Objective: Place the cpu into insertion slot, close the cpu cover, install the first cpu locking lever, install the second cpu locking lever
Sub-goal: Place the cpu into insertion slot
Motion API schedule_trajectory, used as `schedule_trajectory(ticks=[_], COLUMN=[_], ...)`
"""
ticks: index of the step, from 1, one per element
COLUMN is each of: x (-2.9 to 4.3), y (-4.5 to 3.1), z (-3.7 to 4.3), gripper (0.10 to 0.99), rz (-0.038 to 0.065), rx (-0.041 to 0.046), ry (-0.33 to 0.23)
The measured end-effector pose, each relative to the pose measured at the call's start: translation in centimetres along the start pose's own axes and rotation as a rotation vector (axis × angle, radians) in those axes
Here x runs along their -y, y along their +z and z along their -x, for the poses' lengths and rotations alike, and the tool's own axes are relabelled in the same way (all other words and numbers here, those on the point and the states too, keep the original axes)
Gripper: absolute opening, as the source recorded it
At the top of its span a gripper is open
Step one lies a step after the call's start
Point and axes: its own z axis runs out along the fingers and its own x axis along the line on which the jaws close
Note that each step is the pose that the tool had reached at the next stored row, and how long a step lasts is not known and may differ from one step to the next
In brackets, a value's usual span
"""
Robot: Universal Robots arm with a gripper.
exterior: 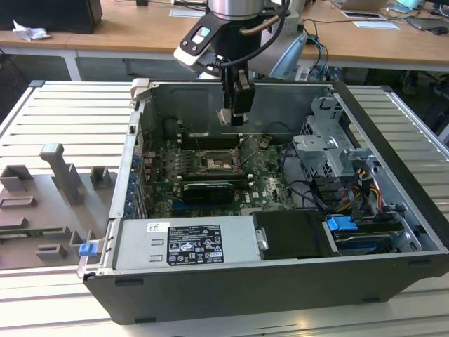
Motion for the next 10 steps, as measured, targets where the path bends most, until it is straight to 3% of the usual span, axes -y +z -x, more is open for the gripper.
schedule_trajectory(ticks=[4,10], x=[0.03,0.06], y=[0.37,0.81], z=[0.0,0.01], gripper=[0.529,0.529], rz=[-0.001,-0.001], rx=[0.0001,0.0074], ry=[0.002,0.098])
